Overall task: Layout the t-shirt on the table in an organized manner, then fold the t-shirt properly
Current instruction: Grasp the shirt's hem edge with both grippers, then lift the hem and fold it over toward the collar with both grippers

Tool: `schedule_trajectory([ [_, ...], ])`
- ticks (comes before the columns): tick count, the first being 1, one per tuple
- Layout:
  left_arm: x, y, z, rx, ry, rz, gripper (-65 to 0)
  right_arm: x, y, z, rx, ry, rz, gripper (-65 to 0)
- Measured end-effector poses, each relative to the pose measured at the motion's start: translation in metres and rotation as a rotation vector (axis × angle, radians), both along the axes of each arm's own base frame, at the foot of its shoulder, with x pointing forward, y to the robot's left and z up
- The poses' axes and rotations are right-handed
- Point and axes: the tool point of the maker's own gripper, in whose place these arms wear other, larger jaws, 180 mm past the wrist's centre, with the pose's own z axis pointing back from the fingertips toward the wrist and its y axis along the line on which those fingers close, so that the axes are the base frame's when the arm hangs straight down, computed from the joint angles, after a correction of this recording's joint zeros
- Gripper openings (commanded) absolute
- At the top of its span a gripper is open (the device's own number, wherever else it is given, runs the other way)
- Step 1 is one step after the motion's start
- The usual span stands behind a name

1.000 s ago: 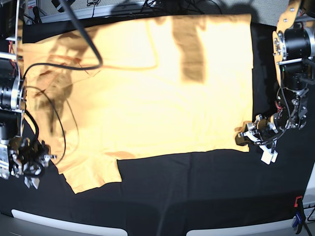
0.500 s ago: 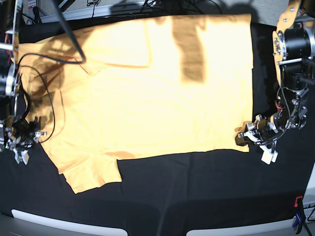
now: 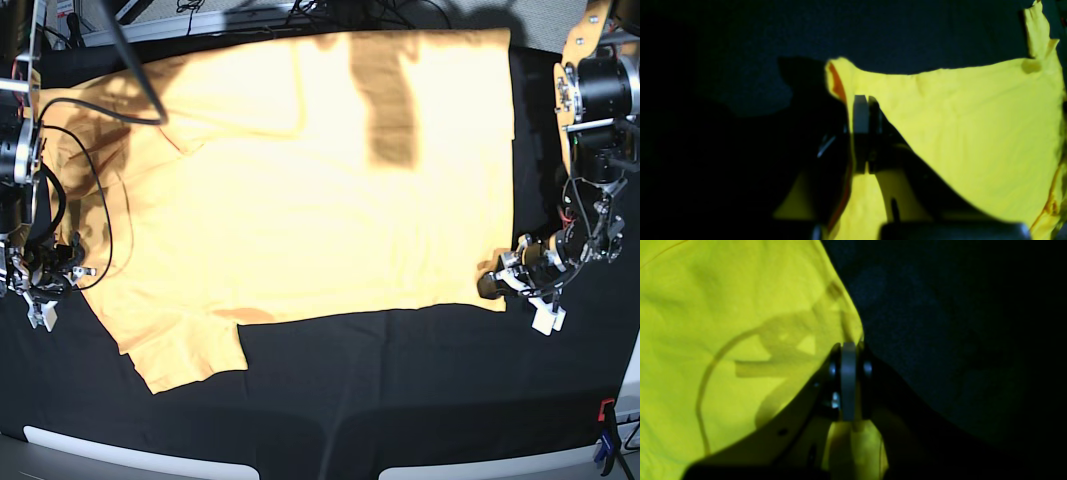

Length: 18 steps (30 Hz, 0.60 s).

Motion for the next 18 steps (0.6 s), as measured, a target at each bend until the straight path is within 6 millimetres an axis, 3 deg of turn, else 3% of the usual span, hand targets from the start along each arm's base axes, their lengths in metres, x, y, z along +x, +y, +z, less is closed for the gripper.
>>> schedule_trajectory([
  [6,0.004,-0.002,0.007,-0.048,-0.02,0.024,-65.0,0.007,0.0,0.007,-0.025,-0.017,0.031,-65.0],
  [8,0.007,-0.003,0.013,-0.047,-0.041,0.021,-65.0,0.009,0.014,0.011,0.013,-0.019,0.135,-65.0],
  [13,0.016,-0.006,0.038,-0.019,-0.114,-0.018,-65.0,0.023,0.031,0.023,0.057,-0.111,0.172,-65.0],
  [18,0.011,-0.005,0.052,0.03,-0.169,-0.017,-65.0,0.006,0.027,0.031,-0.009,-0.145,0.263,-65.0],
])
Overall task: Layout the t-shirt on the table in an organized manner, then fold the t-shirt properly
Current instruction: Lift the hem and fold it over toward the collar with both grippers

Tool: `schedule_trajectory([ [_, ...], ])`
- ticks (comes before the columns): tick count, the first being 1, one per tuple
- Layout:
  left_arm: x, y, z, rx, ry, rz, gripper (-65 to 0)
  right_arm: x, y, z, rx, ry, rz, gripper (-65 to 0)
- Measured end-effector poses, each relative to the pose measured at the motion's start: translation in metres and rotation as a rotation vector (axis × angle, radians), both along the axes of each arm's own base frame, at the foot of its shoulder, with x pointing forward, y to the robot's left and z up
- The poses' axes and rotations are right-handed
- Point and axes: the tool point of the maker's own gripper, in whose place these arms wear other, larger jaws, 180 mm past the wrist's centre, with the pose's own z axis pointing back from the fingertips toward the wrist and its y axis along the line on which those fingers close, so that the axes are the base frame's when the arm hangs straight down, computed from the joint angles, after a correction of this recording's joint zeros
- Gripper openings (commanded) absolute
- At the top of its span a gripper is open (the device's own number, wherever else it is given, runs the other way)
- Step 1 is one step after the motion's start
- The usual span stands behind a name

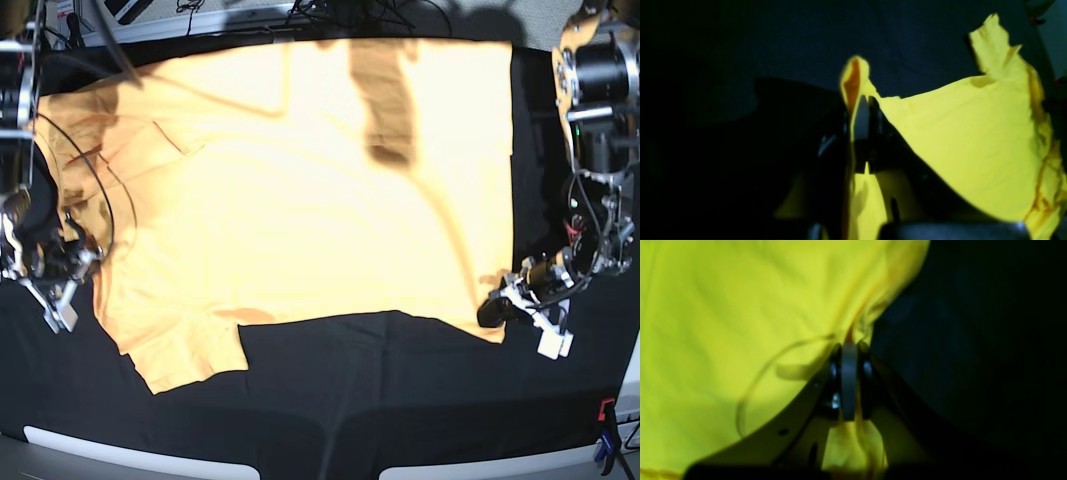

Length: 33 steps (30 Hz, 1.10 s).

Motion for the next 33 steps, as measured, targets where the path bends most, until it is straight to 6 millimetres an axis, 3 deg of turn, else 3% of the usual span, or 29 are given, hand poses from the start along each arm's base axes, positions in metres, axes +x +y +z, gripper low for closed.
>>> schedule_trajectory([
  [5,-0.016,-0.006,0.006,0.039,-0.042,-0.023,-65.0,-0.002,0.002,0.035,0.06,-0.121,-0.006,-65.0],
  [11,-0.031,0.001,0.006,0.114,-0.052,0.004,-65.0,-0.021,-0.035,0.067,0.028,-0.172,-0.098,-65.0],
  [18,-0.054,0.023,0.03,0.096,-0.112,0.066,-65.0,-0.036,-0.048,0.094,0.051,-0.257,-0.145,-65.0],
  [25,-0.085,0.028,0.029,0.127,-0.105,0.065,-65.0,-0.072,-0.05,0.1,0.055,-0.262,-0.157,-65.0],
  [30,-0.109,0.034,0.022,0.156,-0.074,0.068,-65.0,-0.1,-0.063,0.107,0.036,-0.272,-0.195,-65.0],
  [33,-0.126,0.036,0.011,0.177,-0.023,0.057,-65.0,-0.12,-0.068,0.103,0.039,-0.244,-0.217,-65.0],
])
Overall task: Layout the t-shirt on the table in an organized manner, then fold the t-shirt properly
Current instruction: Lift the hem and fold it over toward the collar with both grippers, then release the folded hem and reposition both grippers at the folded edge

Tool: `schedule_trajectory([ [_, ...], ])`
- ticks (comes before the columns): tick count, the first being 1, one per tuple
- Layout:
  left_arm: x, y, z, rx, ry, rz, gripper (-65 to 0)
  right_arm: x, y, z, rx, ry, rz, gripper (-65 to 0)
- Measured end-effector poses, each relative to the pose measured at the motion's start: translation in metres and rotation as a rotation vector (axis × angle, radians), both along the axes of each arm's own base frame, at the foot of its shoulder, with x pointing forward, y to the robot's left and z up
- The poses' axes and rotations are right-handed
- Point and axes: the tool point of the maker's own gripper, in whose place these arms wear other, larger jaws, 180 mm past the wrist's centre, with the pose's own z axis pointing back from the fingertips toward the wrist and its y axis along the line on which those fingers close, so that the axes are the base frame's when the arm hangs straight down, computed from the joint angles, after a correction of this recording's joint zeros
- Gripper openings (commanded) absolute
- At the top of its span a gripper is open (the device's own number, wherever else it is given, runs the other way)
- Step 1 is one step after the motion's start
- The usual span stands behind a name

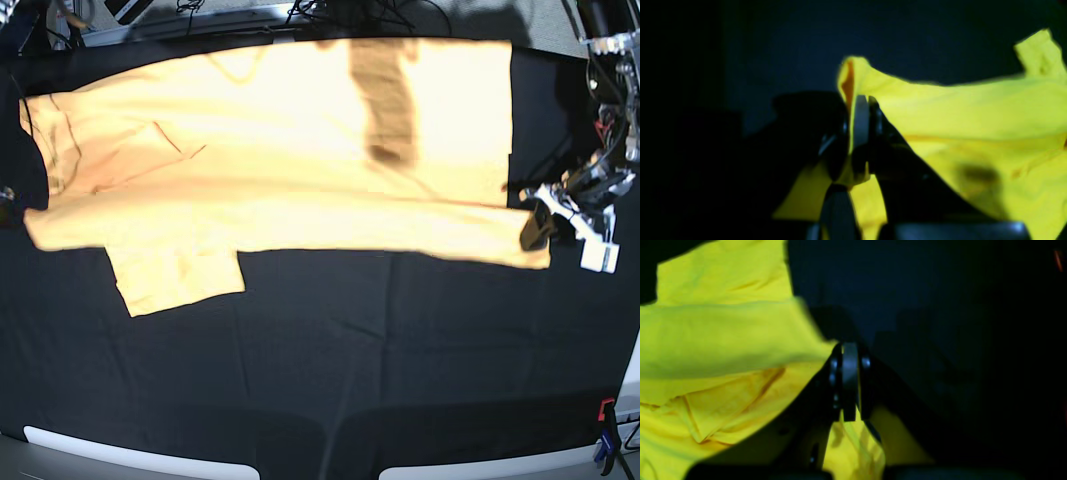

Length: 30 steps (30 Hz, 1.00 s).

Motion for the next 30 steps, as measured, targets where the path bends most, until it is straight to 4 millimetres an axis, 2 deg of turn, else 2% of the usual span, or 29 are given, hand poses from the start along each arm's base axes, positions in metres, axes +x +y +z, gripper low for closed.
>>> schedule_trajectory([
  [4,-0.021,-0.001,-0.015,0.001,0.051,-0.002,-65.0,-0.025,-0.003,-0.018,0.018,0.05,-0.035,-65.0],
  [11,-0.052,-0.001,-0.039,0.011,0.15,-0.013,-65.0,-0.053,0.011,-0.055,0.058,0.098,-0.067,-65.0],
  [15,-0.053,-0.002,-0.04,0.015,0.162,-0.019,-65.0,-0.053,0.017,-0.06,0.078,0.086,-0.072,-65.0],
  [20,-0.059,0.01,-0.052,0.125,0.203,-0.028,-65.0,-0.052,0.017,-0.059,0.078,0.083,-0.072,-65.0],
  [24,-0.066,0.011,-0.059,0.148,0.253,-0.042,-65.0,-0.049,0.017,-0.057,0.079,0.073,-0.071,-65.0],
  [25,-0.067,0.011,-0.059,0.147,0.254,-0.042,-65.0,-0.048,0.017,-0.057,0.079,0.07,-0.071,-61.6],
  [26,-0.067,0.011,-0.059,0.146,0.252,-0.041,-65.0,-0.047,0.017,-0.056,0.079,0.066,-0.072,-54.6],
  [28,-0.067,0.011,-0.059,0.146,0.253,-0.041,-48.5,-0.039,0.018,-0.051,0.087,0.043,-0.07,-41.4],
  [30,-0.067,0.012,-0.059,0.152,0.255,-0.038,-33.9,-0.021,0.024,-0.038,0.134,-0.031,-0.062,-34.0],
])
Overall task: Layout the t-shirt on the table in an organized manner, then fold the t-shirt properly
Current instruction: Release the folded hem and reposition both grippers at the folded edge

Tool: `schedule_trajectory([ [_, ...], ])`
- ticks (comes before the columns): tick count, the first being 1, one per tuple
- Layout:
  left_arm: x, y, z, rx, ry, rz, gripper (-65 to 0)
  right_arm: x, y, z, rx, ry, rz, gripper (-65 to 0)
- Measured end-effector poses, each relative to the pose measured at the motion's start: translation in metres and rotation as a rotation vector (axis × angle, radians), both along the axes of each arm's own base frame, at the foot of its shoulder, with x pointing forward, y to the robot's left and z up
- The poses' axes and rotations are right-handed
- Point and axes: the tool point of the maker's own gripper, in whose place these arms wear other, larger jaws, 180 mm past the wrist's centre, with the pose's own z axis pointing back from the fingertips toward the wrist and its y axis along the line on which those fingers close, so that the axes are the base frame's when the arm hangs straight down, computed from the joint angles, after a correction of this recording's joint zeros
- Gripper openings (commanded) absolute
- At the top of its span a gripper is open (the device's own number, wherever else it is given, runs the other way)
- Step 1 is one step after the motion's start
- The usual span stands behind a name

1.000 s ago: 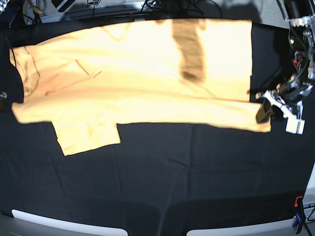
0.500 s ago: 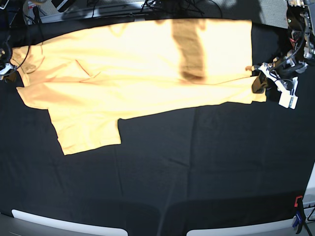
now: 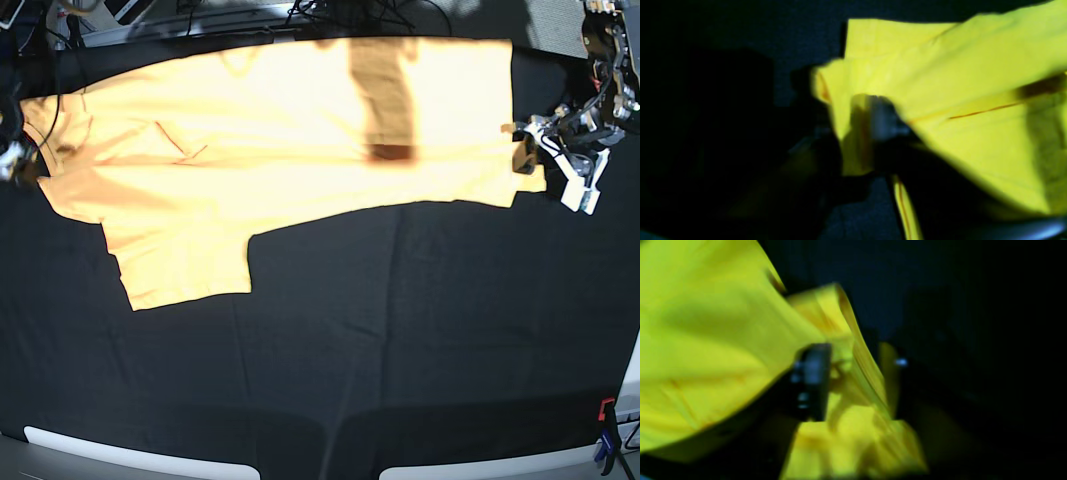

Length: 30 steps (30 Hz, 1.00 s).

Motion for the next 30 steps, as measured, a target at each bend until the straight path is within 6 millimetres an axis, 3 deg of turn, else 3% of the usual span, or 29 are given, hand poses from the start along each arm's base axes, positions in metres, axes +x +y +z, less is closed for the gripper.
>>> schedule_trajectory([
  [1,0.001,0.0,0.0,0.0,-0.004,0.001,-30.4,0.011,0.005,0.009,0.03,-0.048,0.006,-33.5],
  [3,0.006,0.0,0.005,-0.009,-0.038,0.009,-29.5,0.032,0.012,0.025,0.059,-0.12,0.024,-33.5],
  [6,0.016,-0.003,0.015,-0.046,-0.111,0.028,-29.6,0.059,0.032,0.032,0.055,-0.129,0.098,-33.5],
  [10,0.025,-0.006,0.025,-0.084,-0.157,0.039,-29.6,0.098,0.058,0.021,-0.003,-0.062,0.176,-33.5],
  [16,0.043,-0.006,0.042,-0.099,-0.24,0.052,-29.6,0.155,0.064,0.009,0.024,0.016,0.164,-33.6],
  [24,0.053,-0.015,0.051,-0.145,-0.3,0.075,-29.6,0.194,0.06,-0.007,0.081,0.138,0.113,-33.6],
  [30,0.06,-0.031,0.054,-0.196,-0.318,0.086,-29.6,0.183,0.088,-0.052,0.048,0.314,0.164,-33.6],
])
